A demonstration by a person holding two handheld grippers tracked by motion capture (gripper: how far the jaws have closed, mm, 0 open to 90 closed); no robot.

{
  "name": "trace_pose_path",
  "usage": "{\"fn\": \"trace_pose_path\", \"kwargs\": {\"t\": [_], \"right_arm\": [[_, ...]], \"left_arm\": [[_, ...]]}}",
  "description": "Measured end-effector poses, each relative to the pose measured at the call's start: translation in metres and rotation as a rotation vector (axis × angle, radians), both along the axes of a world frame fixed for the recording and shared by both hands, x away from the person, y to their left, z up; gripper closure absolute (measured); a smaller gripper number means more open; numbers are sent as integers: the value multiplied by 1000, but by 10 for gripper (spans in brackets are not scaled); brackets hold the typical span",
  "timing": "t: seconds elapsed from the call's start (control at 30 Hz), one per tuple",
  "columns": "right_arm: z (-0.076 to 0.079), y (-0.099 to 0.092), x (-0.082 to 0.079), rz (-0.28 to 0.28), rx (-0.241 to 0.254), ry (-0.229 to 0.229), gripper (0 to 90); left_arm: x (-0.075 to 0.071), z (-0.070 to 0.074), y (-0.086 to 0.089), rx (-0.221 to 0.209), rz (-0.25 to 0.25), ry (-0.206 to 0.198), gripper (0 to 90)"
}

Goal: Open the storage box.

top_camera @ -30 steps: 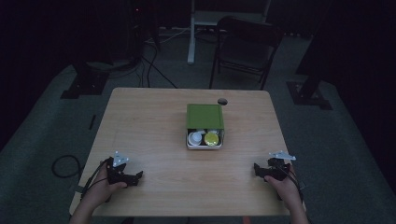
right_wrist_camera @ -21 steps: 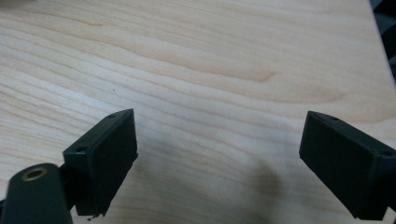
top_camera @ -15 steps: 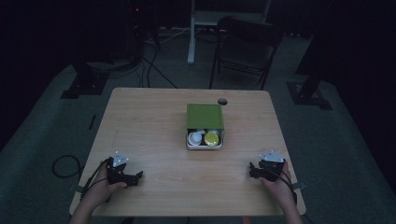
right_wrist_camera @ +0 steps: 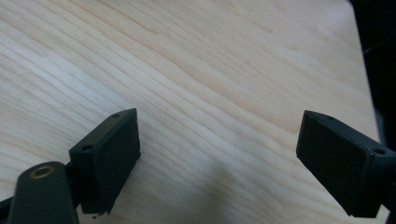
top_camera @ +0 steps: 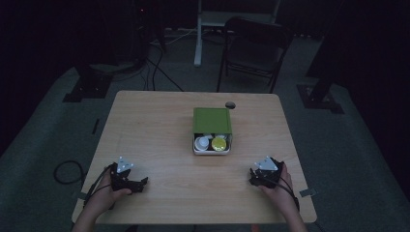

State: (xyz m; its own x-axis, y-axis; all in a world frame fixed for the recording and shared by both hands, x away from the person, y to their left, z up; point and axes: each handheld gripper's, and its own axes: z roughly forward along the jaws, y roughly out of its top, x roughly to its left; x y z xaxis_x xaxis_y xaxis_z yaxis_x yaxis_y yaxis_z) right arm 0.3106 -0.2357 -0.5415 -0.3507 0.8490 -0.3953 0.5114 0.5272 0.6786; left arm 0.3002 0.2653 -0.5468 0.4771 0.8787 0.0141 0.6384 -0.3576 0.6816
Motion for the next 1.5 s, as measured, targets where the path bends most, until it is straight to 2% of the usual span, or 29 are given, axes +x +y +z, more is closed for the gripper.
{"fn": "trace_pose_path", "kwargs": {"t": [0.03,0.13,0.2,0.23,0.33,0.47,0.63,0.77,0.9,1.03,1.13,1.23,1.27,1.4,1.43,1.5], "right_arm": [[1,5,-1,18,-27,-13,137],[1,12,-2,42,-64,-29,183],[1,12,-2,42,-64,-29,183],[1,18,-3,58,-102,-42,220],[3,24,-4,89,-117,-63,220],[3,34,-6,140,-162,-90,230],[5,44,-7,204,-164,-132,231],[5,50,-8,242,-184,-142,231],[3,60,-8,281,-249,-168,231],[3,68,-8,328,-229,-184,231],[6,74,-10,368,-220,-217,234],[7,78,-11,383,-218,-237,234],[8,82,-11,406,-227,-267,234],[8,87,-12,444,-240,-299,249],[8,91,-13,465,-269,-335,324],[9,94,-14,489,-301,-363,364]], "left_arm": [[0,0,0,0,0,0,0],[0,0,0,0,0,0,0],[0,0,0,0,0,0,0],[0,0,0,0,0,0,0],[0,0,0,0,0,0,0],[0,0,0,0,0,0,0],[0,0,0,0,0,0,0],[0,0,0,0,0,0,0],[0,0,0,0,0,0,0],[0,0,0,0,0,0,0],[0,0,0,1,-1,1,0],[0,0,0,0,0,0,0],[0,0,0,0,0,0,0],[0,0,0,0,0,0,0],[0,0,0,0,0,0,0],[0,0,0,0,0,0,0]]}}
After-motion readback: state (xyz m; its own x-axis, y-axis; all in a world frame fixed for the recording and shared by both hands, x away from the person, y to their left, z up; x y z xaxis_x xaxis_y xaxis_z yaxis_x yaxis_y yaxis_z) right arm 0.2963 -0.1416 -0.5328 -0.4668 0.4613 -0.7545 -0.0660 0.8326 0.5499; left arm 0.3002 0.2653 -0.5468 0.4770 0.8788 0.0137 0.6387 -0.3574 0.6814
